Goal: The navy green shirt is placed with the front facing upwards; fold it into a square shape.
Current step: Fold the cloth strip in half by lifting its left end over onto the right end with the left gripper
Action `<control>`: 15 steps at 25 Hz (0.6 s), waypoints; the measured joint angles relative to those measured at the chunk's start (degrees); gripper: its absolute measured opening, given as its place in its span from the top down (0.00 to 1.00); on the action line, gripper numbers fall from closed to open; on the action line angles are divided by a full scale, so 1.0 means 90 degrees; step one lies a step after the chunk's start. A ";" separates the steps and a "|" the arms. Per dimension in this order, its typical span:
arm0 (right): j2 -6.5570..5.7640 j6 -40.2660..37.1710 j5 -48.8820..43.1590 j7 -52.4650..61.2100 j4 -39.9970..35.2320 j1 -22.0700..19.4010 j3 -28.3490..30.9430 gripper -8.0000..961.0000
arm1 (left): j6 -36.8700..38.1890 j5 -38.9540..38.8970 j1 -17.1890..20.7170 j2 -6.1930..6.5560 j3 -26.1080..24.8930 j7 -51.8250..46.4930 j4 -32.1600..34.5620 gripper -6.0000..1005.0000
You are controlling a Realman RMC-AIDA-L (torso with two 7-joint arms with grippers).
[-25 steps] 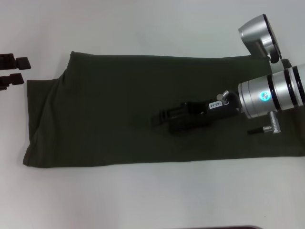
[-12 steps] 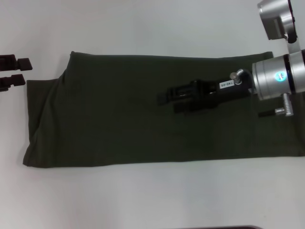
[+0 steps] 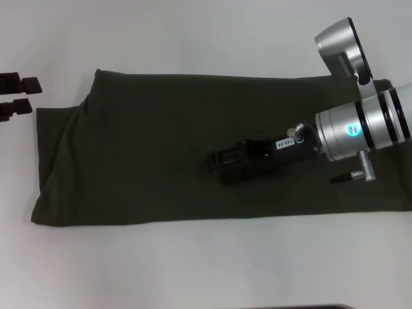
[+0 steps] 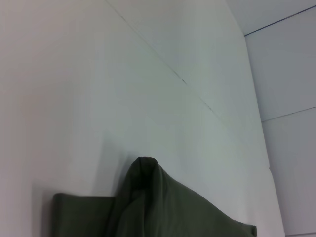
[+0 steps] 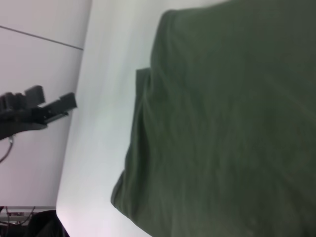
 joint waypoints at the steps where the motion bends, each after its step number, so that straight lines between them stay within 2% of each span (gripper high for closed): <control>1: -0.0012 -0.0001 0.0000 0.0015 -0.0012 -0.0027 -0.0009 0.11 | -0.0003 -0.0001 0.0000 -0.0001 0.0000 0.0008 -0.0003 0.42; 7: -0.0106 0.0099 -0.0017 0.0063 -0.0067 -0.0169 -0.0013 0.11 | -0.0005 -0.0001 0.0023 -0.0005 0.0000 0.0010 -0.0009 0.42; 15: -0.0148 0.0167 -0.0254 0.0229 -0.0254 -0.0250 0.0011 0.11 | -0.0004 -0.0001 0.0025 -0.0018 0.0000 0.0010 -0.0009 0.42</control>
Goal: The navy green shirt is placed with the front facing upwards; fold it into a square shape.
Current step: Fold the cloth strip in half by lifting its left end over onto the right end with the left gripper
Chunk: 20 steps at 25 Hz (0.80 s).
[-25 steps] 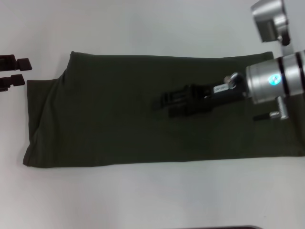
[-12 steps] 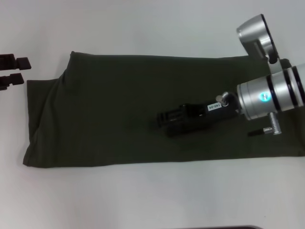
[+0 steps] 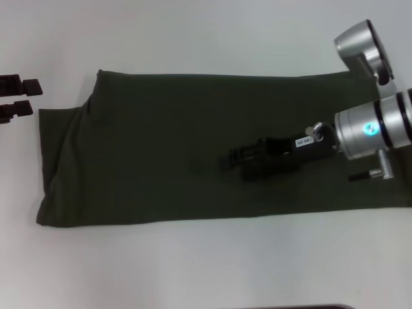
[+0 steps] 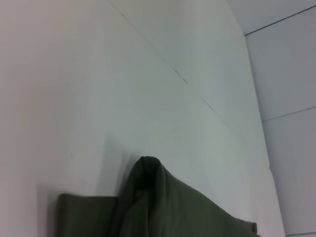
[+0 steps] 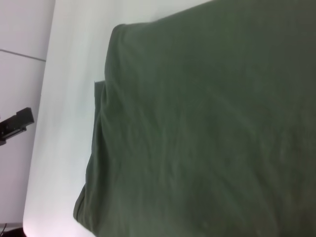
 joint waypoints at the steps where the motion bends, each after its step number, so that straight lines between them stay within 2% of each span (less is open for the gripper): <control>1: -0.0020 -0.0037 -0.0003 0.0039 -0.0089 -0.0042 0.0012 0.11 | 0.0000 0.0000 0.0000 0.0000 -0.0001 0.0000 0.0000 0.42; 5: -0.0092 -0.0358 0.0069 0.0176 -0.0451 -0.0222 0.0172 0.11 | 0.0000 0.0001 0.0000 0.0000 -0.0001 0.0000 0.0001 0.42; 10: -0.0165 -0.1294 0.0601 -0.0056 -0.0555 -0.0293 0.0769 0.11 | 0.0001 0.0001 -0.0009 0.0002 0.0000 0.0000 0.0000 0.42; 15: -0.0342 -0.1871 0.1085 -0.0430 -0.0583 -0.0360 0.1207 0.11 | 0.0119 0.0001 -0.0101 0.0027 0.0064 0.0092 0.0001 0.42; 18: -0.0421 -0.1903 0.1146 -0.0633 -0.0696 -0.0505 0.1528 0.11 | 0.0189 0.0039 -0.0171 0.0046 0.0306 0.0083 0.0001 0.42; 20: -0.0467 -0.1864 0.1153 -0.0679 -0.0851 -0.0629 0.1680 0.11 | 0.0163 0.0119 -0.0212 0.0093 0.0717 -0.0121 0.0001 0.42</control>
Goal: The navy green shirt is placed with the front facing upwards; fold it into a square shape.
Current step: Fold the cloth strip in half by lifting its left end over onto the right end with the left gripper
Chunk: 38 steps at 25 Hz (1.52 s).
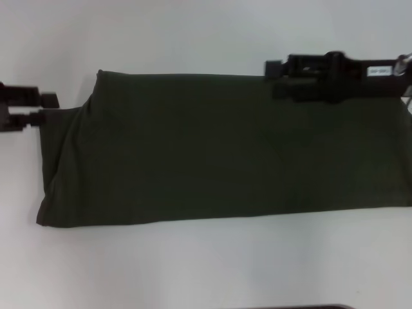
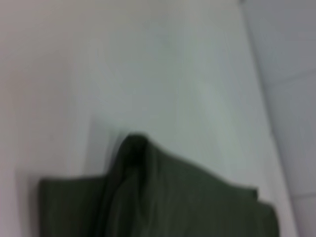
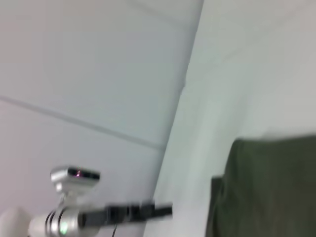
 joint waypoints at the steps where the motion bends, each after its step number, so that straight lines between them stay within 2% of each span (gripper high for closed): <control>1: -0.0021 0.0019 0.0004 -0.0014 -0.0074 -0.0061 0.0034 0.11 | -0.0020 0.0020 -0.0014 0.0016 0.0177 -0.0105 0.0000 0.42; 5: -0.0156 0.0035 0.0015 -0.0164 -0.0310 -0.0253 0.0141 0.11 | -0.0062 0.0036 -0.0058 0.0073 0.0793 -0.0429 0.0034 0.42; 13: -0.0445 -0.0029 0.0031 -0.0660 -0.0375 -0.0435 0.0309 0.11 | -0.0066 0.0286 -0.0225 0.0209 0.1301 -0.0404 0.0075 0.42; 16: -0.0485 -0.0035 0.0032 -0.0670 -0.0348 -0.0471 0.0392 0.11 | -0.0010 0.0379 -0.0361 0.0083 0.1339 -0.0428 0.0002 0.42; 20: -0.0490 -0.0066 0.0040 -0.0613 -0.0360 -0.0501 0.0474 0.11 | -0.0188 0.0389 -0.0444 -0.0209 0.1345 -0.0432 -0.0011 0.42; 23: -0.0491 -0.0077 0.0041 -0.0595 -0.0349 -0.0517 0.0478 0.11 | -0.0515 0.0527 -0.0471 -0.0348 0.1396 -0.0450 -0.0035 0.42; 29: -0.0482 -0.0098 0.0030 -0.0594 -0.0325 -0.0624 0.0481 0.11 | -0.1146 0.0833 -0.0480 -0.0417 0.1602 -0.0504 -0.0280 0.42; 38: -0.0480 -0.0099 0.0010 -0.0595 -0.0318 -0.0700 0.0482 0.11 | -0.1637 0.0889 -0.0482 -0.0371 0.1656 -0.0614 -0.0387 0.42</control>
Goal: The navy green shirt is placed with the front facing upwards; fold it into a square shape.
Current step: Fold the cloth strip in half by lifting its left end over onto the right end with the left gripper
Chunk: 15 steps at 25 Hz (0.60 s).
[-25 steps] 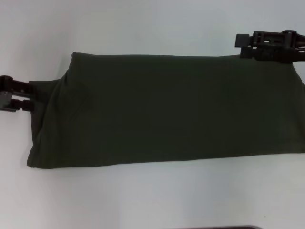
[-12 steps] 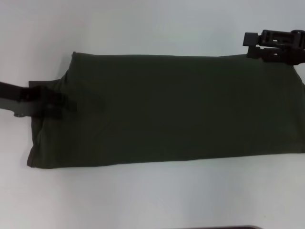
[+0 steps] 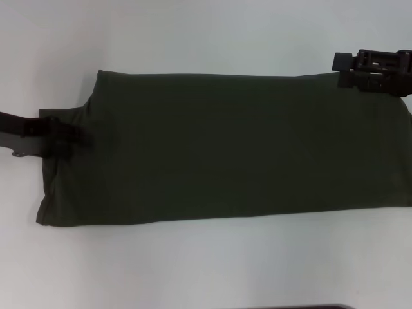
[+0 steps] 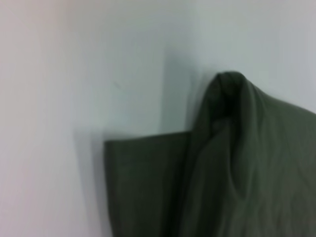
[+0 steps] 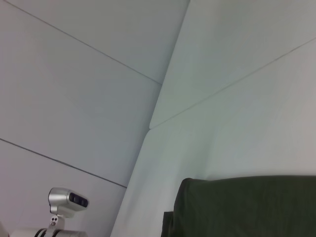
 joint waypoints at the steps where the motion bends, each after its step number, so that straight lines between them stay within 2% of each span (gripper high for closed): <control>1: 0.0001 0.0000 -0.0003 0.0000 0.0000 0.0000 0.0000 0.11 | -0.0035 0.0006 0.0000 0.0005 0.0002 -0.0028 0.0006 0.42; 7: -0.0006 -0.0060 -0.0006 0.0000 -0.0001 0.0021 0.0000 0.11 | 0.0070 0.0052 -0.0023 0.0069 -0.0044 -0.0115 0.0075 0.42; 15: -0.0015 -0.0164 0.0004 0.0009 -0.0040 0.0028 0.0000 0.11 | 0.0621 0.0043 -0.0013 0.0407 -0.0455 -0.0120 0.0259 0.42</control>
